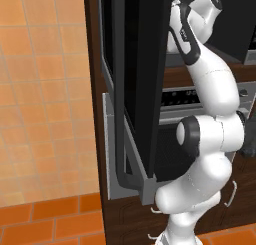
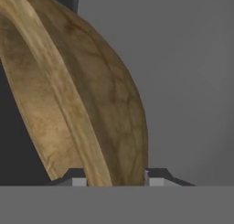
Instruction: Open the microwave, place the bowl with waffle inside the microwave, then close the microwave door and turn it on.
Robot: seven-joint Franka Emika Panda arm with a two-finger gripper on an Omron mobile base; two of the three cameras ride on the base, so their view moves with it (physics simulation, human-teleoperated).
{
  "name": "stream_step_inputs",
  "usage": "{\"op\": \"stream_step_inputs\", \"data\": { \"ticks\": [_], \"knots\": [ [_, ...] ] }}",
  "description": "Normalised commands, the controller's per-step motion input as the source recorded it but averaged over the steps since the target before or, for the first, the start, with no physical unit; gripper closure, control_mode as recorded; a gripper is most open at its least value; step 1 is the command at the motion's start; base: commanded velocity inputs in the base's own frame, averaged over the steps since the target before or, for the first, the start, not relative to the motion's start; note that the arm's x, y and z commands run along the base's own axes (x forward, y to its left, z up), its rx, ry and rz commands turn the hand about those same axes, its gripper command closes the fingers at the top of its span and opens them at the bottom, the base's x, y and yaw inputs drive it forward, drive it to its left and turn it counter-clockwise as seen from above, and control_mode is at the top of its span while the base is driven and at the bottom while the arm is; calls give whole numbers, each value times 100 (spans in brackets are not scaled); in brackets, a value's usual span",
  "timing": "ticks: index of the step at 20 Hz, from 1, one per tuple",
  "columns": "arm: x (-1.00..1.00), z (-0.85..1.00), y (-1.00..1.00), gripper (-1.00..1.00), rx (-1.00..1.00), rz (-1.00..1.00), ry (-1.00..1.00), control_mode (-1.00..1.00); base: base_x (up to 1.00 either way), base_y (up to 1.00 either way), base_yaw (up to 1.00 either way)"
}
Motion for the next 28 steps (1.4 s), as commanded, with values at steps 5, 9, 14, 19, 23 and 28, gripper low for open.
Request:
{"op": "stream_step_inputs", "data": {
  "ticks": [5,9,14,19,23,28],
  "knots": [
    [16,-16,-9,100,0,-3,0,-100,0,0,0],
    [3,-58,0,100,-1,-2,0,-100,0,0,0],
    [1,-28,0,100,-1,-2,0,-100,0,0,0],
    [0,7,-2,-100,0,0,0,-100,0,0,0],
    [-3,11,0,-100,0,0,-1,-100,0,0,0],
    [-11,40,0,-100,0,0,-5,-100,0,0,0]
  ]
}}
